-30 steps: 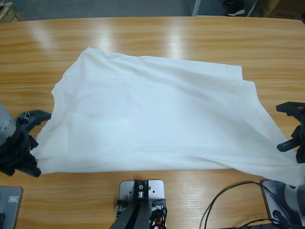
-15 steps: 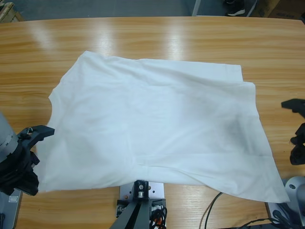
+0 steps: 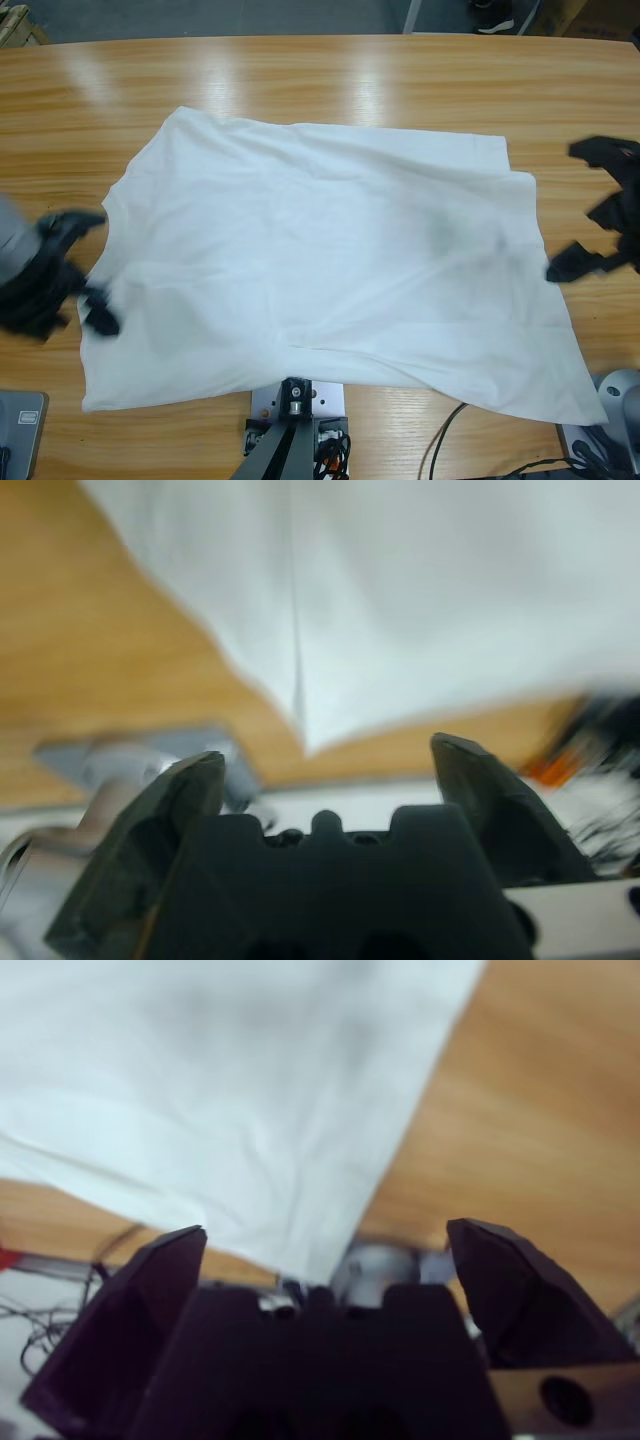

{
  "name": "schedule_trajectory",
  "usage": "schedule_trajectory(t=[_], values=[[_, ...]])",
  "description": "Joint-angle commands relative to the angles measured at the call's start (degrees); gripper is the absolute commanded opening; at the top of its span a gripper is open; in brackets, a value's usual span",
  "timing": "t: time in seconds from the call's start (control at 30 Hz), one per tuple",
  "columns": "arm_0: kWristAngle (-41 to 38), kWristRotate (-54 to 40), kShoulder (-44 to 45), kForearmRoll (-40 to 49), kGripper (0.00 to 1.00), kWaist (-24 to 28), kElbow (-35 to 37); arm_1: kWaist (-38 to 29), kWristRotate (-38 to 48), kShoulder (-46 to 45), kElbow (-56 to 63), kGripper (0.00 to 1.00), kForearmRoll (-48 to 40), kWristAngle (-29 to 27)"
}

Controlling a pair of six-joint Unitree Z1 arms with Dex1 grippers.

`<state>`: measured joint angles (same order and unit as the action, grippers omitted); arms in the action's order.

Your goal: Fold clothes

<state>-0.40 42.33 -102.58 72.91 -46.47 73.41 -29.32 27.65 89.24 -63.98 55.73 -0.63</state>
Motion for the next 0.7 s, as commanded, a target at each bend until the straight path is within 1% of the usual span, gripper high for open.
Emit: schedule_trajectory(t=[0.03, 0.13, 0.2, 0.27, 0.4, 0.47, 0.53, 0.57, 0.6, 0.63, 0.7], values=[[2.0, 6.7, -18.7, -7.2, 0.95, 8.6, 8.9, 0.4, -1.4, 18.0, -4.8, 0.996, -7.1, -0.2], [1.0, 6.2, -23.3, -7.1, 0.95, 12.9, 13.9, 3.6, -1.9, 23.3, -8.3, 0.987, -7.4, 1.5], [1.0, 5.7, -25.8, -5.5, 0.95, 14.1, 17.8, 6.4, -2.8, 25.3, -10.1, 0.987, -7.4, 3.0], [1.0, 5.5, -28.9, -2.5, 0.94, 14.3, 21.9, 8.4, -3.7, 26.9, -10.8, 0.987, -7.3, 3.3], [1.3, 5.4, -33.1, 0.2, 0.777, 14.5, 26.1, 10.6, -6.1, 31.6, -12.9, 0.987, -7.1, 4.2], [1.4, 5.3, -34.7, 1.2, 0.775, 15.2, 28.1, 11.4, -7.1, 33.7, -15.3, 0.987, -6.5, 4.5], [1.4, 4.8, -36.2, 2.5, 0.789, 15.6, 30.4, 12.2, -8.0, 35.9, -18.0, 0.987, -5.3, 4.4], [1.4, 4.4, -36.9, 2.8, 0.84, 15.8, 31.3, 12.6, -8.4, 37.2, -19.3, 0.989, -4.5, 4.3], [1.3, 3.6, -38.1, 3.5, 0.914, 15.9, 32.8, 12.9, -8.6, 38.1, -20.2, 0.989, -4.1, 4.2], [1.3, 3.0, -39.0, 4.4, 0.957, 16.1, 34.2, 13.2, -8.8, 39.2, -21.3, 0.989, -3.7, 4.0], [1.3, 2.1, -41.1, 6.3, 0.968, 16.2, 37.1, 13.5, -8.8, 40.8, -23.7, 0.989, -2.5, 3.4]])
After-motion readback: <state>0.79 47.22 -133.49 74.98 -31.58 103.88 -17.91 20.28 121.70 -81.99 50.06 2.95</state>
